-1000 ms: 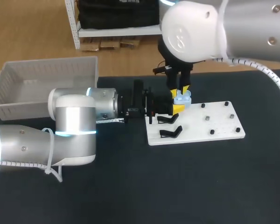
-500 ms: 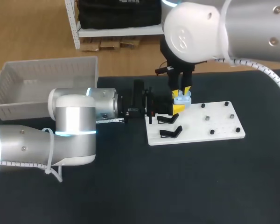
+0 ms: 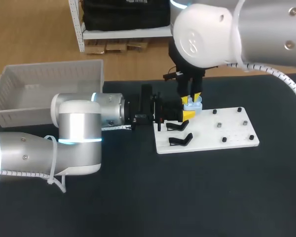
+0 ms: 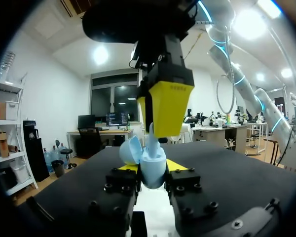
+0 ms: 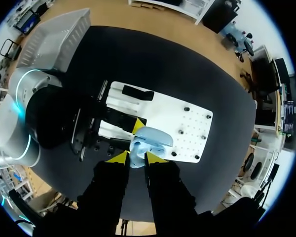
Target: Pick up each earbud case from the left stands, insert the matching earbuds, close the lid, and place the case in the box.
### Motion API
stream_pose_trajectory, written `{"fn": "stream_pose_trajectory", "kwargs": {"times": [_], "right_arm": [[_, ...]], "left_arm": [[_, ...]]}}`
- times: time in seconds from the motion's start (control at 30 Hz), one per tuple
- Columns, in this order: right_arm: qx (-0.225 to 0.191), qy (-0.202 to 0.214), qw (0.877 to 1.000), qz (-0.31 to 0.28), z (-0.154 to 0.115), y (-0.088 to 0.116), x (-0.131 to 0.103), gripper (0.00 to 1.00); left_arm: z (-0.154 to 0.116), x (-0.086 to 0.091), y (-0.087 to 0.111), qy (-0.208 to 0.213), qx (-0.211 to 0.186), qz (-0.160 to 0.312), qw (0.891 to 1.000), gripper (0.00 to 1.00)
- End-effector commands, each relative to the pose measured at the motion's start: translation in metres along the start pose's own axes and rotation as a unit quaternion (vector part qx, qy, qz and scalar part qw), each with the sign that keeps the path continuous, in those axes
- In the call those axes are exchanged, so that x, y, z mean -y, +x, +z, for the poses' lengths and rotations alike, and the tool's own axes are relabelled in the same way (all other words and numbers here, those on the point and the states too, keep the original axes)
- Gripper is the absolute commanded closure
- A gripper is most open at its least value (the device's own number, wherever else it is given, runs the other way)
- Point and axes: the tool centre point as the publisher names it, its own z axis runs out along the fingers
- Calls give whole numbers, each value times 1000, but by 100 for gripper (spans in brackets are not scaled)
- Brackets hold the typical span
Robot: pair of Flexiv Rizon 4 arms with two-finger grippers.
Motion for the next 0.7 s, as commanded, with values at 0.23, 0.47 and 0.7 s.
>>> {"fn": "stream_pose_trajectory", "kwargs": {"times": [0.23, 0.47, 0.7], "right_arm": [[4, 1, 1000, 2, 2, 1, 0, 100], [3, 3, 1000, 3, 2, 0, 1, 100], [2, 2, 1000, 10, 2, 1, 6, 100]], "left_arm": [[0, -1, 1, 0, 1, 0, 1000, 100], [0, -1, 1, 0, 1, 0, 1000, 100], [0, -1, 1, 0, 1, 0, 1000, 100]]}}
